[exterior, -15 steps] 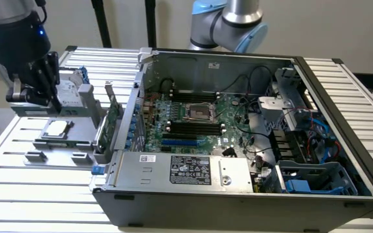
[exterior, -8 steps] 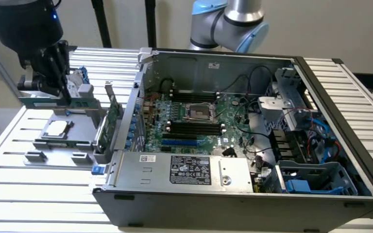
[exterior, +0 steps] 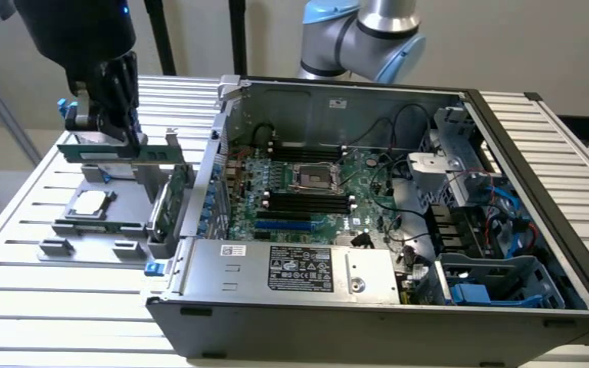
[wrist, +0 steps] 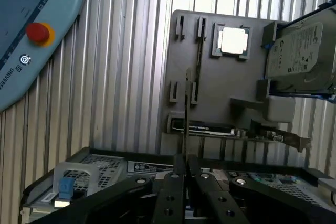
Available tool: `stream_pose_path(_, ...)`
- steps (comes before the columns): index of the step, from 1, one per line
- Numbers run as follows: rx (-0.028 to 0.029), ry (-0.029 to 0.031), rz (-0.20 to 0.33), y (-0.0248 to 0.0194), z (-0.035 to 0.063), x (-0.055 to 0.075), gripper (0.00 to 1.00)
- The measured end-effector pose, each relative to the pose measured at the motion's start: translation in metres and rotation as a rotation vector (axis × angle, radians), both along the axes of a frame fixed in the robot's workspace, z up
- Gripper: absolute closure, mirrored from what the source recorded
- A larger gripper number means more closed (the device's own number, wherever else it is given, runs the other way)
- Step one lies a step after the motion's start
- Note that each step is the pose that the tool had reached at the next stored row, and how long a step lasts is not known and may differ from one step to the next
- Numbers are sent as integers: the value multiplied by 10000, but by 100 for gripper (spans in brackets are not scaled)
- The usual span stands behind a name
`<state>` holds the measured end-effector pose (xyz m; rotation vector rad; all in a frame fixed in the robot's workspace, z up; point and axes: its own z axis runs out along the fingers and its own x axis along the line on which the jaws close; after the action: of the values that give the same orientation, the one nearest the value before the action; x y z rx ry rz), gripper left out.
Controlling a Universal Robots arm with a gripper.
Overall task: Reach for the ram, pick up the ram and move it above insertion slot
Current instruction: 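Pick up the ram and move it above insertion slot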
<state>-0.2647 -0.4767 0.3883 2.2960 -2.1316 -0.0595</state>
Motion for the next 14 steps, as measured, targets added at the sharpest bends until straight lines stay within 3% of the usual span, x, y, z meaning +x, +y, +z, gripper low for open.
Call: stream_pose_path(14, 129, 22, 8, 0, 45, 635, 86)
